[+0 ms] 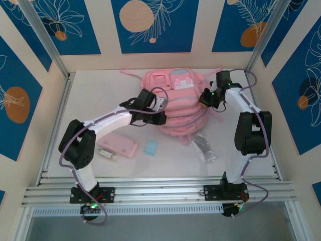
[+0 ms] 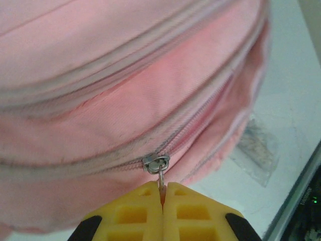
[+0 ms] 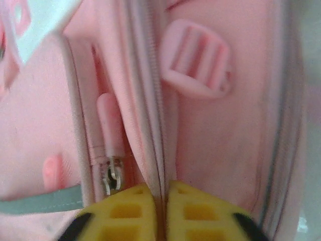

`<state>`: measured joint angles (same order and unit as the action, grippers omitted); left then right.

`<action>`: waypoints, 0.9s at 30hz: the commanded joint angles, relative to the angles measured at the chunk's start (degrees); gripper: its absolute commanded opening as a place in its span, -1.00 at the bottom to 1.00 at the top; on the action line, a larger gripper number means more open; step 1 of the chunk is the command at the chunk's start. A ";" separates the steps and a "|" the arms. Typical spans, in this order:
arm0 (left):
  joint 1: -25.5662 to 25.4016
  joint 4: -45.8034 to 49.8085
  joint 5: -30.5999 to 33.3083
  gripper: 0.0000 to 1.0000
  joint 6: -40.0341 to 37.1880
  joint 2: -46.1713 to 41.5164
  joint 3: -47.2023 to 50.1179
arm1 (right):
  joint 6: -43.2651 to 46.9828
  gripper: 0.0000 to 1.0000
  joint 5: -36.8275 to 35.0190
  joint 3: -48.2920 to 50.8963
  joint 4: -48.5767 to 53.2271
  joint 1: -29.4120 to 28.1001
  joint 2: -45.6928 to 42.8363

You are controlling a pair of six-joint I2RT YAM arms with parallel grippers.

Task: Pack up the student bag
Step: Unzip the student bag at the top-center of the table.

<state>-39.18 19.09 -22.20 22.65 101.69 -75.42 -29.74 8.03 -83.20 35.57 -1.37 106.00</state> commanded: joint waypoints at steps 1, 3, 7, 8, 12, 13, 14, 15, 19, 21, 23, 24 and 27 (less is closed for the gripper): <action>-1.78 -1.25 -5.62 -1.00 2.52 2.33 -4.38 | -4.39 -0.27 -0.98 -4.92 -1.61 0.28 1.01; -1.77 -2.14 -5.36 -1.00 3.01 4.99 -7.11 | -6.74 0.09 -0.25 -1.58 -2.93 -0.24 -2.29; -1.77 -1.38 -5.31 -1.00 2.08 8.98 -12.95 | -12.08 0.56 -0.29 12.59 -7.67 -1.71 -14.99; -1.78 -0.81 -5.47 -1.00 1.67 9.58 -14.40 | -13.32 0.67 -0.14 16.47 -8.80 -2.09 -18.65; -1.74 0.18 -5.69 -1.00 0.77 10.01 -16.47 | -18.40 0.89 -0.30 28.81 -10.97 -4.08 -30.12; -1.78 0.21 -6.02 -1.00 0.72 9.94 -16.49 | -19.80 0.90 -0.76 31.76 -11.69 -4.85 -32.46; -1.73 0.09 -6.49 -1.00 0.71 9.84 -16.43 | -21.54 0.92 -1.42 34.32 -12.77 -5.51 -34.38; -1.77 0.02 -6.93 -1.00 0.94 9.69 -16.22 | -23.25 0.94 -2.05 36.61 -14.04 -6.21 -36.04; -1.77 -2.09 -8.50 -1.00 2.54 8.39 -13.47 | -30.23 0.94 -3.07 45.59 -25.32 -8.19 -38.51; -1.76 -2.39 -8.61 -1.00 2.68 7.62 -12.04 | -32.58 0.90 -3.43 48.05 -31.68 -8.68 -37.58; -1.73 -2.34 -8.25 -1.00 2.50 6.81 -10.41 | -34.47 0.78 -5.11 49.37 -37.09 -9.49 -35.79; -1.78 -2.17 -8.14 -1.00 2.27 6.56 -9.78 | -35.02 0.72 -6.04 49.62 -39.30 -9.90 -34.80; -1.77 -1.27 -7.79 -1.00 1.29 5.89 -8.08 | -36.08 0.37 -7.89 49.48 -45.23 -11.18 -30.83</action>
<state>-40.80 18.55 -28.16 24.99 111.15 -84.71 -62.52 2.85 -33.71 1.10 -11.53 73.12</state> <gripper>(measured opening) 0.048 0.718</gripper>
